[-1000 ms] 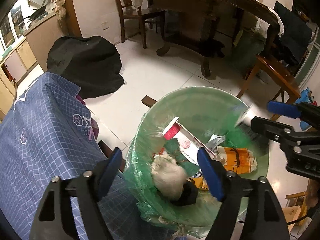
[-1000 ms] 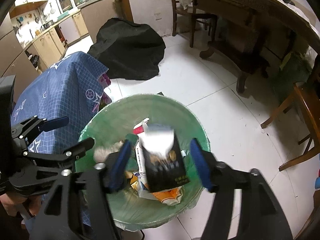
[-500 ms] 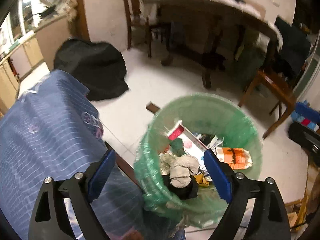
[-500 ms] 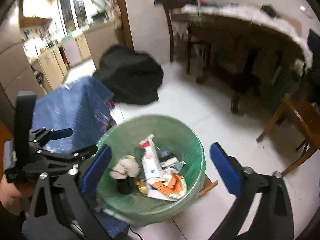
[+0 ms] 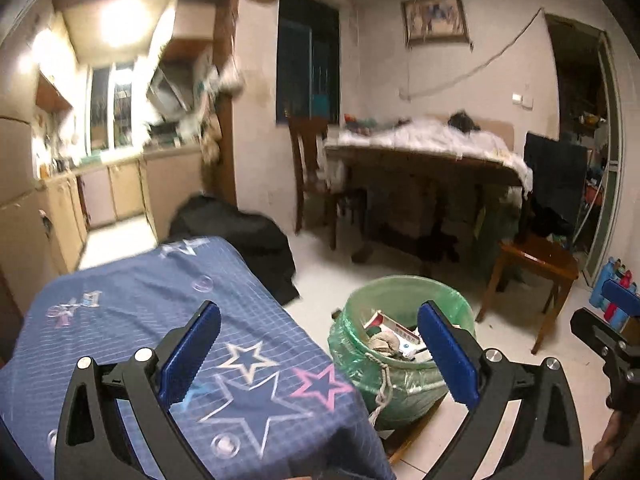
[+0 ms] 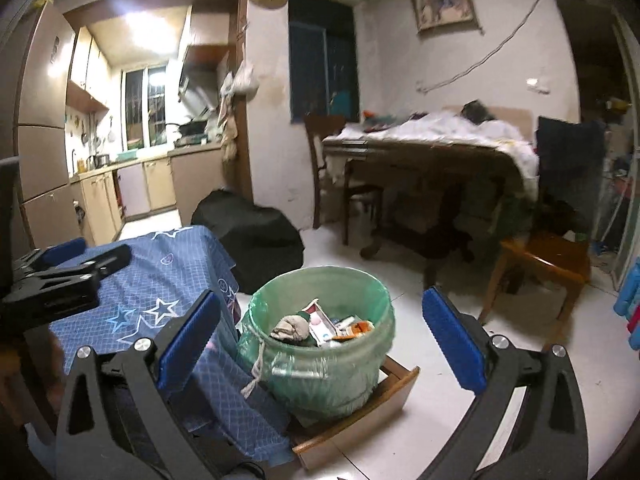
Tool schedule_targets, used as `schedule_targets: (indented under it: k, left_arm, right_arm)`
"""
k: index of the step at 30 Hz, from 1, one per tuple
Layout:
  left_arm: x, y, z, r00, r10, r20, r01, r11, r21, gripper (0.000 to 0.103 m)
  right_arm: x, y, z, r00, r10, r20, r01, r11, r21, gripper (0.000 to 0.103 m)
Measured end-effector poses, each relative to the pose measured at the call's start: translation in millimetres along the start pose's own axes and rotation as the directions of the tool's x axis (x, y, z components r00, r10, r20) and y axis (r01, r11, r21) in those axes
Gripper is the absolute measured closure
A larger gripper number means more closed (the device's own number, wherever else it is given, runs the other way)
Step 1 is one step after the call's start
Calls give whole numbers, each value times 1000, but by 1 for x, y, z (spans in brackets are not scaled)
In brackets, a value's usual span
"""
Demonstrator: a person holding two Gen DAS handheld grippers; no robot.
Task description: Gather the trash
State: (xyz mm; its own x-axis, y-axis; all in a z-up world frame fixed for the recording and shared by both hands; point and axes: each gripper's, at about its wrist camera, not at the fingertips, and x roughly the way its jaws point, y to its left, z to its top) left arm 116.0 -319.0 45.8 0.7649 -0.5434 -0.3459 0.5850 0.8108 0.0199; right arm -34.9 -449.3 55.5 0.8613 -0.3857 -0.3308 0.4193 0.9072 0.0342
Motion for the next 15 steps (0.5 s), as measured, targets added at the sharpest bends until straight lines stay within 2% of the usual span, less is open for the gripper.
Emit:
schedule_targets:
  k: [4,6,15]
  left_arm:
    - [-47,-13,-24,995,-99,-24,100,995,24,5]
    - [-66,-22,-34,993,-117,-22,118,992,50,5]
    - [-130,-32,-56,994,-107,36,106,994,29,5]
  right_arm:
    - [-34,9,-19,1000,-19,19,19,1000,5,6]
    - [-52,11,-26,998,-34,43,34,999,-2,6]
    - [-108,17,-40,989,-39,140,40,999,0,5]
